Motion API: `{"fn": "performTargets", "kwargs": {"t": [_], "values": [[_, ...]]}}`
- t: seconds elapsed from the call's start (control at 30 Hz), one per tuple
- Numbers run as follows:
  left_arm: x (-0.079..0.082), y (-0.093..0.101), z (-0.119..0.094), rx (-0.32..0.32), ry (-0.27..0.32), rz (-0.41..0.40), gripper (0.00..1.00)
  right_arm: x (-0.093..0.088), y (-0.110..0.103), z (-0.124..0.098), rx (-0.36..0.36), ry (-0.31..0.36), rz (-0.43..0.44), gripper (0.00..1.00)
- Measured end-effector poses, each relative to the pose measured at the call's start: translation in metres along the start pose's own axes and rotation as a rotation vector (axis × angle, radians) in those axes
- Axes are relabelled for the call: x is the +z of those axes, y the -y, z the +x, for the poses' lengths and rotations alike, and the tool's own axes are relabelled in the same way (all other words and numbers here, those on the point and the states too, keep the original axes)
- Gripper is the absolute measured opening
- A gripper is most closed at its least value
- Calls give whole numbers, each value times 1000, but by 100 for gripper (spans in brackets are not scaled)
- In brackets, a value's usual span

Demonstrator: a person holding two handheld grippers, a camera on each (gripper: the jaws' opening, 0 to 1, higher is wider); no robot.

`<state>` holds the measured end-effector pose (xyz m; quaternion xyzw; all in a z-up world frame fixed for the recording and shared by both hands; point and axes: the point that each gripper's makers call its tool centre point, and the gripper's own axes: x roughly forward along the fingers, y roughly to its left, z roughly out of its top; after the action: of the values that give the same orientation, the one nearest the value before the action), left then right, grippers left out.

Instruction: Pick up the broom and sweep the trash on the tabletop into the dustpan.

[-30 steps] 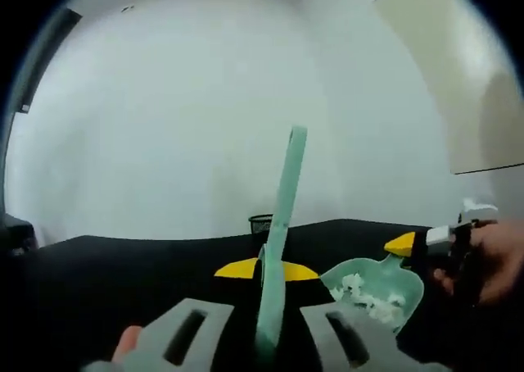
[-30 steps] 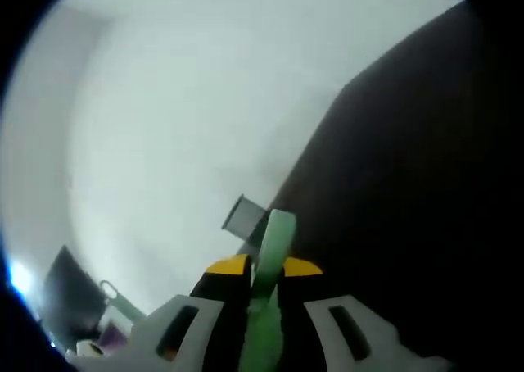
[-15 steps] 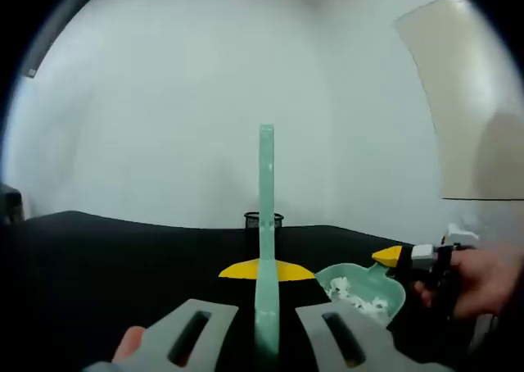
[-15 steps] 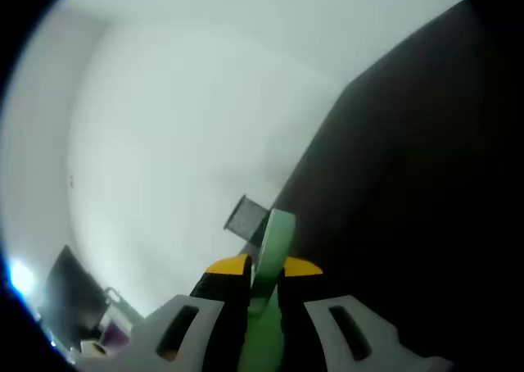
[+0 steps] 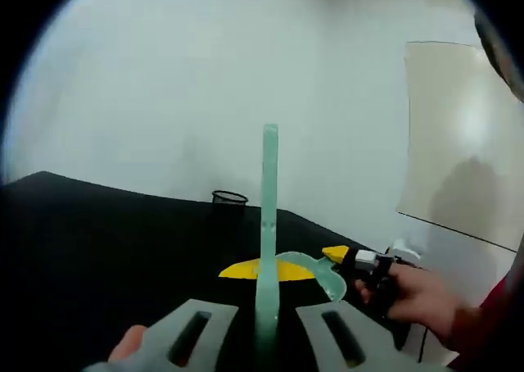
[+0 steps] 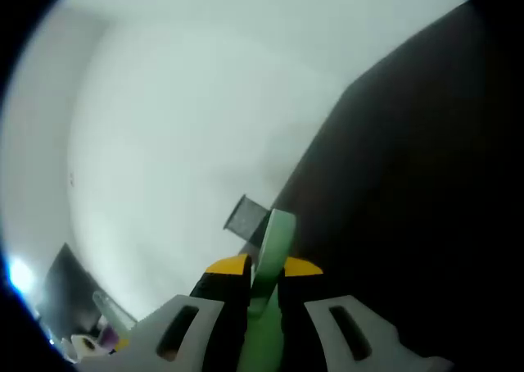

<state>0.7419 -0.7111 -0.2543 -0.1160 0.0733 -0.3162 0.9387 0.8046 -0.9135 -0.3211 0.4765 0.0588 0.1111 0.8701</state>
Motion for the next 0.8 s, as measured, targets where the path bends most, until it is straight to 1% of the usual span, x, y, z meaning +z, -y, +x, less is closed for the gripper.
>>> {"fn": "performTargets", "kwargs": {"t": [0.07, 0.1, 0.13, 0.17, 0.2, 0.3, 0.43, 0.47, 0.5, 0.53, 0.6, 0.67, 0.73, 0.8], "values": [[-2, 6, 4, -6, -8, 17, 0, 0, 0, 0, 0, 0, 0, 15], [-5, 4, 7, 6, -19, 42, 0, 0, 0, 0, 0, 1, -1, 15], [-8, 4, 10, 4, -30, 47, 0, 0, 0, 0, 1, 1, -1, 15], [-11, 7, 13, -12, -39, 30, 0, 0, 0, 0, 1, 1, 0, 15], [-11, 9, 15, -24, -34, 14, 0, 0, 0, 0, 2, 1, 1, 15], [-16, 15, 22, -31, -44, 27, 0, 0, 0, 0, 4, 0, 5, 15], [-18, 23, 32, -64, -41, 16, 0, 1, 0, 0, 3, 0, 7, 15], [-13, 26, 35, -82, -16, 12, 0, 1, 0, 0, 3, 0, 8, 15], [-6, 30, 37, -107, 22, -19, 0, 1, 0, 0, 3, 1, 9, 15], [0, 32, 38, -120, 44, -45, 0, 1, 1, 0, 3, 1, 10, 15], [8, 33, 38, -133, 71, -32, 0, 1, 1, 0, 3, -1, 17, 15], [13, 30, 37, -134, 78, -29, 0, 0, 1, 0, 4, -3, 23, 15], [22, 25, 32, -138, 106, -23, 0, 0, 1, 1, 3, -4, 27, 15], [30, 19, 27, -153, 136, -40, 0, 0, 1, 1, 2, -5, 30, 15]]}}
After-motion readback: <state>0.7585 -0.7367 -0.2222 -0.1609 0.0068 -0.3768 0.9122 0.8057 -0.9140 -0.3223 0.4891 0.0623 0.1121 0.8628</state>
